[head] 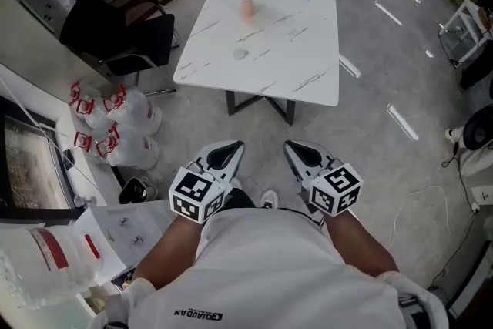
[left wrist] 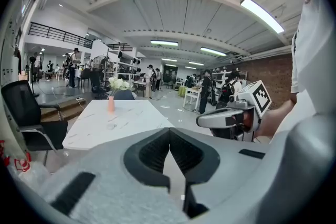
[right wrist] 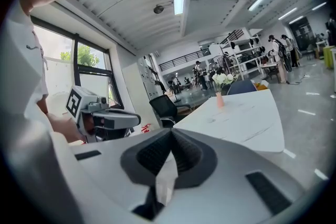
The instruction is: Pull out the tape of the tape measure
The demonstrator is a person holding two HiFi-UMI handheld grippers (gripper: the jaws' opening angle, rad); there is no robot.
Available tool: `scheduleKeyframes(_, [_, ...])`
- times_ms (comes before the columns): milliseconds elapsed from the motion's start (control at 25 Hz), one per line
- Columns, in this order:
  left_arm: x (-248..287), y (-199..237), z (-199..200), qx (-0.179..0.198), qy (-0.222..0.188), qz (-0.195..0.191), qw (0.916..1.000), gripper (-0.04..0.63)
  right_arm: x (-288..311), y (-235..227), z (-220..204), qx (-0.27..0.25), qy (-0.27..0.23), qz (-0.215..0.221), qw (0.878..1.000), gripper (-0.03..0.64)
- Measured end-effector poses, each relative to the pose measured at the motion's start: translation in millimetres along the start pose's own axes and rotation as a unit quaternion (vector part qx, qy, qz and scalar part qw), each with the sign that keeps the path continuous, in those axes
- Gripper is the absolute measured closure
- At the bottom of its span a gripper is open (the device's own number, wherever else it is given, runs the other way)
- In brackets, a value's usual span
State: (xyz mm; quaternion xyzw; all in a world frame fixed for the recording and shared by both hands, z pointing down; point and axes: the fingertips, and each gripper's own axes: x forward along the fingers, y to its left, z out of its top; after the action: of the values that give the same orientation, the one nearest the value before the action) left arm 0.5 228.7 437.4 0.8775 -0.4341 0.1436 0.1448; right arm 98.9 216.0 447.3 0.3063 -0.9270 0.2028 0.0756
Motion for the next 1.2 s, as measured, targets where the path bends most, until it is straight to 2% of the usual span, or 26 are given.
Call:
scheduleKeyframes(480, [47.8,37.6,7.0,-0.013,0.008,-0.015,0.9998,0.586,33.0,-39.4,5.6,0.007,0.013,-0.012,1.000,0.611])
scheduleKeyframes(760, [79.6,72.1,25.5,-0.001,0.002,-0.024,0.9997,0.586,63.9,-71.1,10.2,0.018,0.026,-0.031,0.999,0.611])
scheduleKeyframes(960, [97.2,114.1,30.4,0.004,0.012,-0.026,0.9996,0.586,103.4,-89.4,26.2,0.018,0.031,-0.036,0.999,0.611])
scheduleKeyframes(1200, [120.7,175.9,71.6,0.013,-0.005,-0.032,0.9994,0.586,157.8,-111.8,68.8,0.005,0.026,-0.046,0.999,0.611])
